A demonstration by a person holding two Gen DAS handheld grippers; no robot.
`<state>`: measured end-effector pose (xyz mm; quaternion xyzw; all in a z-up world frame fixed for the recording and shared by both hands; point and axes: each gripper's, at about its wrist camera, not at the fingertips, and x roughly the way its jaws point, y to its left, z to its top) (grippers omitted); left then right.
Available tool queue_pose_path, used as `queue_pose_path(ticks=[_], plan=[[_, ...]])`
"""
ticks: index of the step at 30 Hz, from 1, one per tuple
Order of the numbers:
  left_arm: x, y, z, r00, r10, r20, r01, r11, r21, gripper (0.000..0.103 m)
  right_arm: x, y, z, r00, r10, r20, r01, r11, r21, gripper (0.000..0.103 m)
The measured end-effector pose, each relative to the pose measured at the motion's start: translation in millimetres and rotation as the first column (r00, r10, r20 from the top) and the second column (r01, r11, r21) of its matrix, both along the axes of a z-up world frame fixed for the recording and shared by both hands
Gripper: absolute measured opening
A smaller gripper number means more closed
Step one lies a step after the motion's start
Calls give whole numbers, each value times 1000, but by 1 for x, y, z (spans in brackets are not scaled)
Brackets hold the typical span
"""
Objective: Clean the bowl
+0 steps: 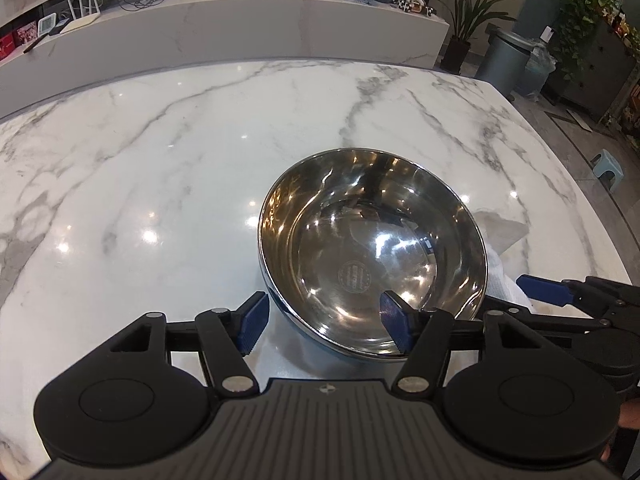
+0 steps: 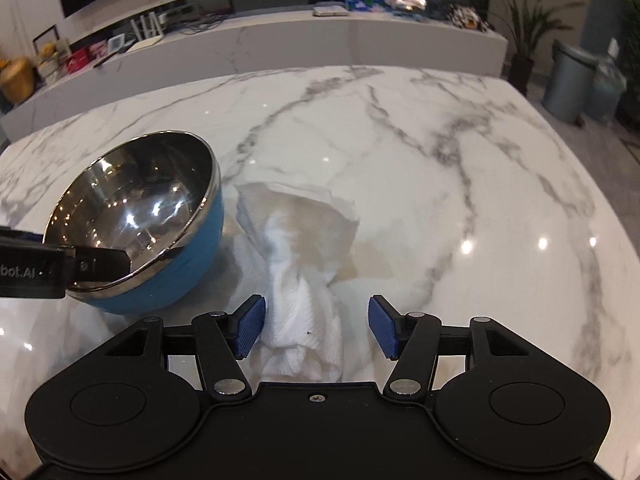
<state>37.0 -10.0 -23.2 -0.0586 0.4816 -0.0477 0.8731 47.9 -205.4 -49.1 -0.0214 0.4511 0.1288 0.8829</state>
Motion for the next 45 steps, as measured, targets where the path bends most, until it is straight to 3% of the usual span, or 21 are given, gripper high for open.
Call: queue_pose_path(ticks=[4, 8, 15, 30, 39, 45], plan=[[0, -1, 0, 1000, -2, -1, 2, 1000, -4, 60, 1, 2, -2, 1000, -28, 3, 28, 1000, -2, 52], [0, 0, -1, 1000, 2, -1, -2, 1000, -5, 60, 1, 6, -3, 1000, -23, -8, 23, 1000, 9, 35], [0, -2, -1, 1000, 1, 2, -1, 1000, 6, 60, -3, 13, -3, 1000, -14, 1, 14, 1000, 17, 17], [1, -3, -1, 1000, 0, 2, 0, 1000, 11, 60, -15, 24, 24, 992, 67, 104, -71, 997, 36, 16], [1, -3, -1, 1000, -4, 0, 4, 1000, 9, 60, -16, 38, 7, 991, 132, 37, -131, 991, -11, 16], [2, -2, -1, 1000, -7, 1, 7, 1000, 10, 60, -16, 34, 16, 990, 123, 66, -124, 992, 10, 15]])
